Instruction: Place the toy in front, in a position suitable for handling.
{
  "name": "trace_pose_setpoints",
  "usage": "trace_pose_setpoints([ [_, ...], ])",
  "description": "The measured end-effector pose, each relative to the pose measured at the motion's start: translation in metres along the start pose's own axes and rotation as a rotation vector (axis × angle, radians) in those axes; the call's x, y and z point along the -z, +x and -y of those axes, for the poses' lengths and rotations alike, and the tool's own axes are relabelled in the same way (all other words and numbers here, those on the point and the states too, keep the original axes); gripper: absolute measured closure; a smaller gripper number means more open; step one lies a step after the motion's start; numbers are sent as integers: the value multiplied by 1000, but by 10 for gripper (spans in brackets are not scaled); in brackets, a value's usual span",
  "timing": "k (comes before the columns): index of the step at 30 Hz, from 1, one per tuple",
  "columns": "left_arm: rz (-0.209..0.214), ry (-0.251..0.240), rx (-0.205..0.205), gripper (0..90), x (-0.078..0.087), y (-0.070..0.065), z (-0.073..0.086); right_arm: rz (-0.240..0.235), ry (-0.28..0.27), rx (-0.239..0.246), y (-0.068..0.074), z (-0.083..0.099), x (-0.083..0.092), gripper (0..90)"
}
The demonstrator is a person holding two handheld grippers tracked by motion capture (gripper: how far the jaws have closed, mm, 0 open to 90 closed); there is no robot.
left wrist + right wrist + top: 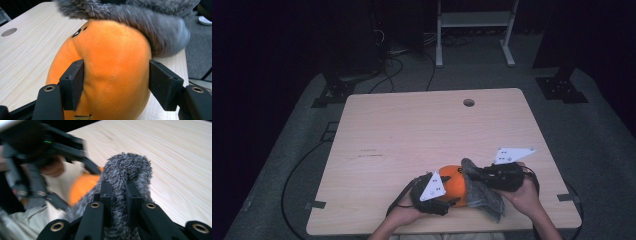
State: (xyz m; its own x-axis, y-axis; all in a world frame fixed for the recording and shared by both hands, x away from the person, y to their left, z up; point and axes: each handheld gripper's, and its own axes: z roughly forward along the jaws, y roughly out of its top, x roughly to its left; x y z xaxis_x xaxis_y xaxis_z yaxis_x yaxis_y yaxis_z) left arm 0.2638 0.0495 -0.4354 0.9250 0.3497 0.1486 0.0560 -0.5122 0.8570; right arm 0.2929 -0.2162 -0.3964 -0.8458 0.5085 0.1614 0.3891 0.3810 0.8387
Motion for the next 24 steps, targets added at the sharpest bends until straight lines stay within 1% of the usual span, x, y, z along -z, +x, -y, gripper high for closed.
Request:
trace_pose_setpoints([
  [1, 0, -9, 17, 332, 1, 2, 1, 11, 7, -24, -4, 4, 2, 790],
  [2, 2, -15, 35, 331, 1, 4, 2, 24, 10, -31, -7, 7, 4, 791],
  [3, 4, -21, 54, 331, 1, 6, 3, 23, 13, -35, -8, 9, 5, 792],
  [4, -1, -22, 60, 331, 1, 7, 3, 7, 2, -43, -6, 8, 5, 793],
  [5, -6, -25, 70, 331, 1, 8, 3, -8, -10, -29, -3, 6, 5, 793],
  [7, -15, -28, 89, 331, 2, 10, 3, -48, -27, 11, 7, 0, 2, 792],
  [8, -16, -28, 97, 331, 3, 12, 4, -54, -26, 29, 11, -2, 1, 791],
  [9, -13, -33, 112, 331, 4, 14, 5, -48, -26, 34, 12, -3, -1, 791],
  [10, -14, -42, 130, 331, 5, 16, 6, -50, -26, 22, 9, -1, -1, 792],
  [11, -12, -46, 147, 331, 7, 18, 7, -44, -30, 1, 5, 1, -1, 791],
  [14, -9, -58, 188, 331, 9, 23, 9, -8, 0, -51, -9, 11, -1, 791],
  [15, -9, -57, 187, 331, 8, 23, 9, 0, 10, -60, -11, 14, -1, 792],
  [16, -14, -52, 179, 331, 8, 23, 9, 1, 10, -59, -9, 14, -1, 792],
  [17, -21, -53, 179, 331, 8, 22, 9, -2, 2, -46, -4, 11, 0, 792],
  [18, -25, -58, 190, 332, 7, 22, 9, -14, -10, -27, 2, 7, 0, 792],
  [20, -29, -63, 204, 334, 6, 23, 9, -85, -43, 2, 13, -1, -1, 791],
  [21, -28, -58, 204, 334, 7, 23, 9, -85, -37, 31, 18, -4, -4, 790],
  [22, -25, -65, 206, 335, 8, 24, 9, -68, -21, 51, 21, -5, -7, 789],
  [23, -19, -72, 216, 336, 10, 26, 10, -72, -24, 45, 19, -5, -7, 789],
  [24, -11, -82, 220, 335, 11, 27, 10, -65, -27, 27, 14, -3, -6, 790],
])
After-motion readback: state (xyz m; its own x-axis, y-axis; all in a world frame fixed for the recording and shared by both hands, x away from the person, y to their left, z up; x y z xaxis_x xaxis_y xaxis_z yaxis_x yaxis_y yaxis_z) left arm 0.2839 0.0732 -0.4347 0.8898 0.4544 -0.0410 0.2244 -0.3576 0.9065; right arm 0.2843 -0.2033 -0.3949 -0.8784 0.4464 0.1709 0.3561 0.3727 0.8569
